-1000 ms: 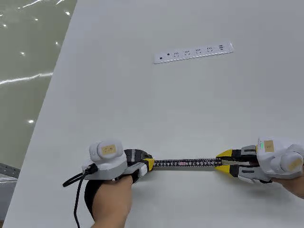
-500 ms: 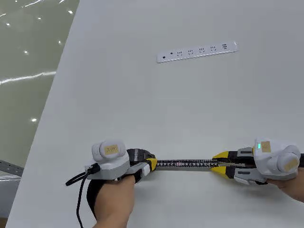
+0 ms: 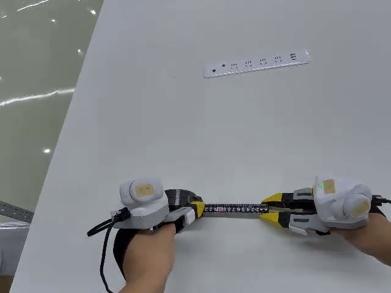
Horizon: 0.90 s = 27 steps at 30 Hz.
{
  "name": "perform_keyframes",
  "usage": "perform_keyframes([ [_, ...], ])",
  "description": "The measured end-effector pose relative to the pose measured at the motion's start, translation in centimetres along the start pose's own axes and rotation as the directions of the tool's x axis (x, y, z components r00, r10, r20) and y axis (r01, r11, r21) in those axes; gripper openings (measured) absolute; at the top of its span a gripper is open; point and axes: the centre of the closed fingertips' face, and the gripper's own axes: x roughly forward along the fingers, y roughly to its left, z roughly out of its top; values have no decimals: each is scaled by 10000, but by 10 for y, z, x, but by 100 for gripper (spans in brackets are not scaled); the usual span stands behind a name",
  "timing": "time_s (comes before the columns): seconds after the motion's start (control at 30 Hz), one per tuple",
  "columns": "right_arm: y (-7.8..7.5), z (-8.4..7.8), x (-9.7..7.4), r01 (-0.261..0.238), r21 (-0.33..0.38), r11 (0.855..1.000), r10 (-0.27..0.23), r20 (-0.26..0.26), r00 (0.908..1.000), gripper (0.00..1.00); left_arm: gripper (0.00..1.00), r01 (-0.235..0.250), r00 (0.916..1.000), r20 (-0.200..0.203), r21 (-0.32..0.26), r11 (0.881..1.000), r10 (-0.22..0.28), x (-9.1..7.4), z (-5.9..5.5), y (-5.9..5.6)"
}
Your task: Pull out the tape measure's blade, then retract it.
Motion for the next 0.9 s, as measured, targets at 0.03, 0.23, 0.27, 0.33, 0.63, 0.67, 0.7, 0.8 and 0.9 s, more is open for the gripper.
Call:
perform_keyframes([
  [0.03,1,1,3,-27,19,10000,27,24,10000,13,59,10,10000,2,-10,10000,-10,0,0,0],
  [0.23,4,7,13,-111,63,9999,110,170,9998,13,59,25,10000,-23,-19,10000,-25,0,0,0],
  [0.27,4,7,16,-125,67,9999,124,180,9998,13,59,21,10000,-19,-14,10000,-21,0,0,0],
  [0.33,5,9,18,-148,151,9998,144,254,9996,13,59,24,10000,-19,-21,10000,-24,0,0,-1],
  [0.63,8,16,31,-300,192,9994,293,363,9989,13,59,47,10000,-30,-56,10000,-47,0,0,-1],
  [0.67,9,16,32,-323,201,9993,315,387,9988,13,59,54,10000,-34,-37,10000,-54,0,0,-1],
  [0.7,9,17,34,-333,226,9992,324,412,9986,13,59,56,10000,-38,-51,10000,-57,0,0,-1],
  [0.8,11,20,38,-340,194,9992,331,465,9984,13,59,54,10000,-20,-55,10000,-54,0,0,-1],
  [0.9,11,21,44,-361,139,9993,355,460,9983,13,59,56,10000,13,-65,10000,-56,0,0,-1],
])
